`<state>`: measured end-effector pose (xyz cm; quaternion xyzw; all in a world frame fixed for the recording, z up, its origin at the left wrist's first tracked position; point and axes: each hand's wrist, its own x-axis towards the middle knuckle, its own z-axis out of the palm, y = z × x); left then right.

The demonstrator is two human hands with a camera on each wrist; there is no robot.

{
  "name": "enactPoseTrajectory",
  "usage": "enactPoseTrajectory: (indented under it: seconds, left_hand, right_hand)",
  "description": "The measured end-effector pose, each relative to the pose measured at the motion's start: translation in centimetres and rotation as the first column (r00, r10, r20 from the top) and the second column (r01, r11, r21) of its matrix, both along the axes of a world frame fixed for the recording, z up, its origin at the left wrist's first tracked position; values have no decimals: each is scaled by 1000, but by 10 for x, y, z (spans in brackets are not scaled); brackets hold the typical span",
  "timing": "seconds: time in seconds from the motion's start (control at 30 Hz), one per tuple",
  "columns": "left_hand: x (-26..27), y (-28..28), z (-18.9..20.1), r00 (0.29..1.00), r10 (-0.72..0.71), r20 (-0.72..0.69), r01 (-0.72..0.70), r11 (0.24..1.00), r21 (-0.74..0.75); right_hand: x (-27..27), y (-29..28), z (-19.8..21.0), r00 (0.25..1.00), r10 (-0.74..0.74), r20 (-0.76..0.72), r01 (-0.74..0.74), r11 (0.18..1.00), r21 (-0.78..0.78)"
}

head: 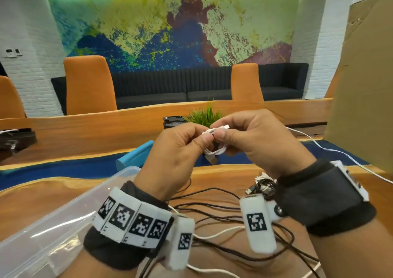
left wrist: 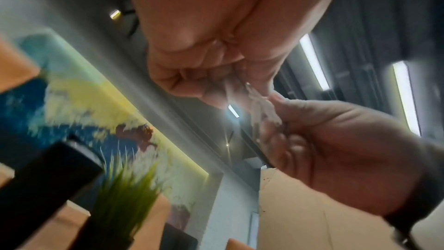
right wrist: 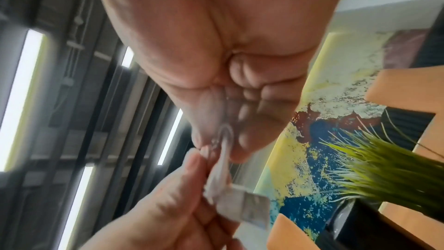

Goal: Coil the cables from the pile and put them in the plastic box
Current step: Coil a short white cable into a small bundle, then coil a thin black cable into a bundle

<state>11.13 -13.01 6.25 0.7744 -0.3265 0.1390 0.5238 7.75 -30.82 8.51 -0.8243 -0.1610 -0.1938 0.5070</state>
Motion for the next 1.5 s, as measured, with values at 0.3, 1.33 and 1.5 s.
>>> enactPoseTrajectory:
  seconds: [0.3,1.33,1.5]
  left_hand:
    - [-2,6,9,997,34,65,-40,996,81]
    - [-1,4,-81,958,283,35,-90,182,979]
    - [0,0,-79,952,306,-18,-58,239,969]
  right_hand:
    - [-14,-59,32,947,-320,11,318,944,93]
    - [-6,-4,-42,911,-164,-379,-288,404,-868]
    - [-14,-35,-26,932,-228,-282,-115,550,-827]
